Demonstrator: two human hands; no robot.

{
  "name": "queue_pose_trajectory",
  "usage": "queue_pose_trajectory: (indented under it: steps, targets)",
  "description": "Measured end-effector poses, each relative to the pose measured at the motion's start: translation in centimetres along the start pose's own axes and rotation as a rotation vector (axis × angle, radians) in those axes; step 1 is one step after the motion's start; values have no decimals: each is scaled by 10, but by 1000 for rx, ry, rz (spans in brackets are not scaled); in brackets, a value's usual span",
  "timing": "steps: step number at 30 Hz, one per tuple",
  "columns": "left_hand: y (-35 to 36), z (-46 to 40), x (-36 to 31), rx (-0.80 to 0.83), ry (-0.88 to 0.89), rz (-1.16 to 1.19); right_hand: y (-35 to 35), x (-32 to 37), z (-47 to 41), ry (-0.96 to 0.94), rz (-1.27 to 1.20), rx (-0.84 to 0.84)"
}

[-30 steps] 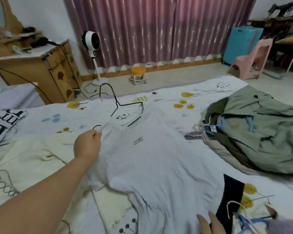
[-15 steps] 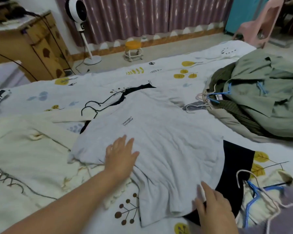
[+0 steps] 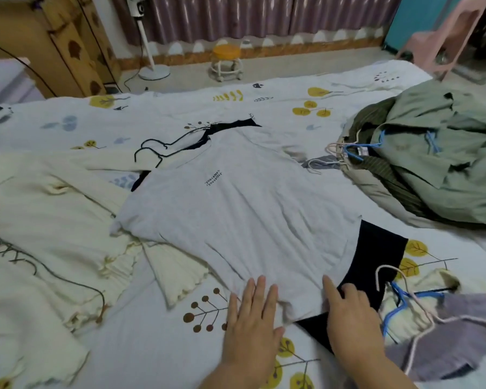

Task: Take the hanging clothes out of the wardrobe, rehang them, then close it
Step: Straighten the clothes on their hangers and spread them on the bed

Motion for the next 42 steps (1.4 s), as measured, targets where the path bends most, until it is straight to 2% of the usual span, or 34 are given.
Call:
queue_pose_trajectory:
  steps: [4,8,10,14,23,29,42]
  targets:
    - [-25,13,3,28,-39,102,-10,4,17,-13,77,165]
    - [-61,39,-3,297,-37,98,-34,15,49,-67,61,356]
    - [-82,60,-8,320,-71,140,-50,24,69,-145,-3,388]
    - [-134,105,-13,252,-109,232,-96,36,103,-212,-118,352]
    - [-255,212,-8,176,-161,239,-219,59,175,-339,-38,324]
    - [-311,293,-14,128,-233,243,-276,81,238,-500,20,287]
    - [-352,472,2,66,-505,441,-327,142,342,-810,62,400]
Point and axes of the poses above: each hand's wrist, its own z-axis away from the middle knuckle, its own y-axis out of the palm, x = y × z, the point moved 1 cm from there along -z, towards the middle knuckle, and after that the axes turned 2 degrees about -z, right-handed, at the moved point
